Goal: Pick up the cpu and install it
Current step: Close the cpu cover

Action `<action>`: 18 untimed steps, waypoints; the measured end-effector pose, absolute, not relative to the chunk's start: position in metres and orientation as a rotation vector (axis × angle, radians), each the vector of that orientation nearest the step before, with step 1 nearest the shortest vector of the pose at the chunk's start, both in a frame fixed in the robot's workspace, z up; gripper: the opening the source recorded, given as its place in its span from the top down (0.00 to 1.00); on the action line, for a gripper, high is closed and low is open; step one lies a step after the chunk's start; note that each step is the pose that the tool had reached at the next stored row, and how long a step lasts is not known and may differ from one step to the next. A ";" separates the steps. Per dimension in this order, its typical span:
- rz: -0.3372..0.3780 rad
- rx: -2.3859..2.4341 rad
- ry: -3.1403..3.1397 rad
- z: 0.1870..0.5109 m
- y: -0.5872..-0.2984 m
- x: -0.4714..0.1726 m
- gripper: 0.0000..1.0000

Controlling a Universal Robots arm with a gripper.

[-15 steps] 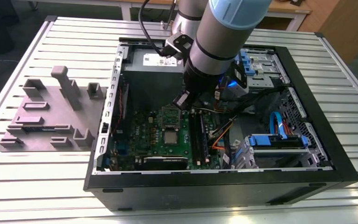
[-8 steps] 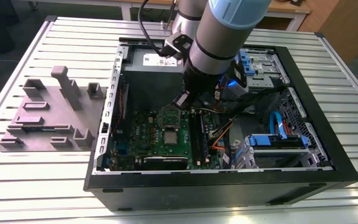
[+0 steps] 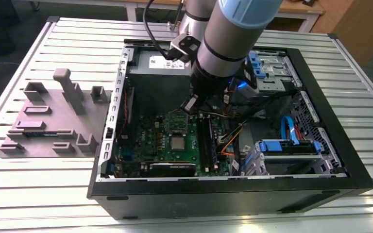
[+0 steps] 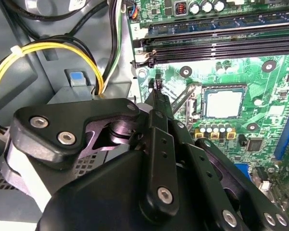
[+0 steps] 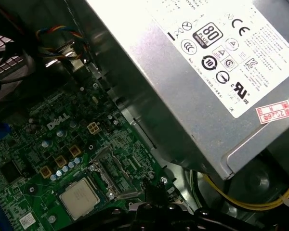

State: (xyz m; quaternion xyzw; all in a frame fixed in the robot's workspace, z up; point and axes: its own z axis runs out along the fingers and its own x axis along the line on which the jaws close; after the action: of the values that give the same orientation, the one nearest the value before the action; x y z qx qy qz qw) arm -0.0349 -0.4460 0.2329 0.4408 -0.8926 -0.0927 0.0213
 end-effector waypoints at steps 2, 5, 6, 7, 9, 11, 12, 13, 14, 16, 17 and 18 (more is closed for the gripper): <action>-0.287 1.371 -2.764 0.234 -0.446 -0.035 0.90; -0.287 1.384 -2.757 0.235 -0.446 -0.035 0.90; -0.287 1.392 -2.752 0.236 -0.446 -0.035 0.90; -0.287 1.400 -2.747 0.236 -0.446 -0.035 0.90; -0.286 1.417 -2.737 0.236 -0.446 -0.035 0.90; -0.285 1.434 -2.727 0.236 -0.446 -0.035 0.90; -0.285 1.440 -2.723 0.237 -0.446 -0.035 0.90; -0.285 1.445 -2.720 0.237 -0.446 -0.035 0.90; -0.285 1.449 -2.718 0.237 -0.446 -0.035 0.90; -0.284 1.455 -2.715 0.238 -0.446 -0.036 0.90; -0.285 1.457 -2.713 0.239 -0.446 -0.036 0.90; -0.284 1.460 -2.712 0.239 -0.446 -0.036 0.90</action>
State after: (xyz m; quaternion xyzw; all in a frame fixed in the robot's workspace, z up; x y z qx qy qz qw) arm -0.0356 -0.4460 0.2391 0.4718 -0.8766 -0.0919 0.0245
